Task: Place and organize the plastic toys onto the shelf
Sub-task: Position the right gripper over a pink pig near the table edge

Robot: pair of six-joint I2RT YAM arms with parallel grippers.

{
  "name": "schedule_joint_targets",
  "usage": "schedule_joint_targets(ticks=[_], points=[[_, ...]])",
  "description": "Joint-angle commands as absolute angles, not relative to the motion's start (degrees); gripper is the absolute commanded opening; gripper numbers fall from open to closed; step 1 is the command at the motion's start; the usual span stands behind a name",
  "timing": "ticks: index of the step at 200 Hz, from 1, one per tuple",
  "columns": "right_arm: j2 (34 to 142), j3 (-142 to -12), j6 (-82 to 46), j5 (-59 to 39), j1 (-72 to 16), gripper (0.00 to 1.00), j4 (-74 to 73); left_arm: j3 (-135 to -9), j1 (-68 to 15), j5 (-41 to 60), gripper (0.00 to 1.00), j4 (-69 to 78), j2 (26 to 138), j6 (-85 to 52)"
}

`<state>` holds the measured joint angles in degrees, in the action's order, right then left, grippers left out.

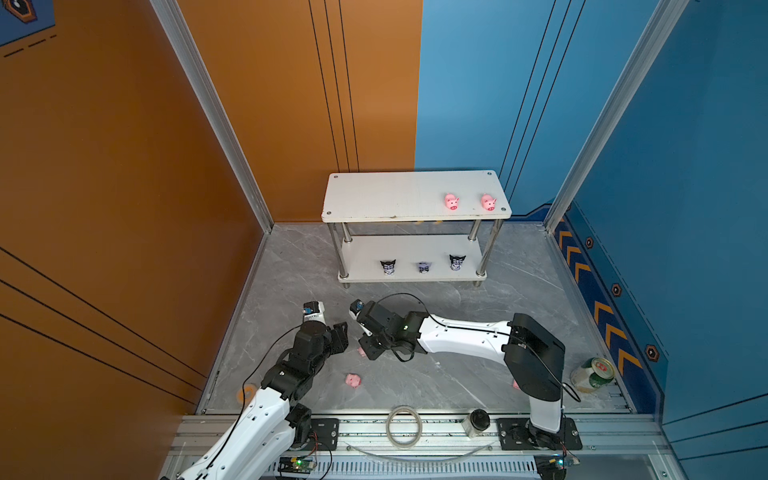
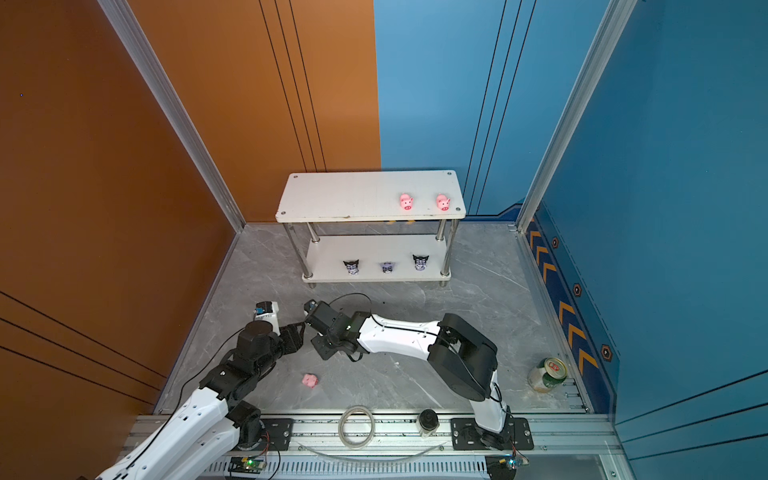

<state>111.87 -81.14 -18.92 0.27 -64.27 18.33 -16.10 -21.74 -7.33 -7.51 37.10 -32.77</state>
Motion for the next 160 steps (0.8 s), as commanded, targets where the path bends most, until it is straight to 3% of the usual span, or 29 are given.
schedule_joint_targets(ticks=[1,131,160], points=[[115.2,-82.2,-18.9,0.6,-64.7,0.02,19.3,-17.5,-21.2,-8.4,0.59,-9.0,36.7,-31.5],[106.6,-70.0,-21.1,2.1,-70.9,0.03,20.4,-18.0,-20.5,-6.4,0.59,-4.2,42.3,-31.0],[103.7,-69.9,-16.3,-0.2,-71.1,0.13,20.7,-18.4,-20.5,-5.8,0.59,-4.1,42.9,-30.9]])
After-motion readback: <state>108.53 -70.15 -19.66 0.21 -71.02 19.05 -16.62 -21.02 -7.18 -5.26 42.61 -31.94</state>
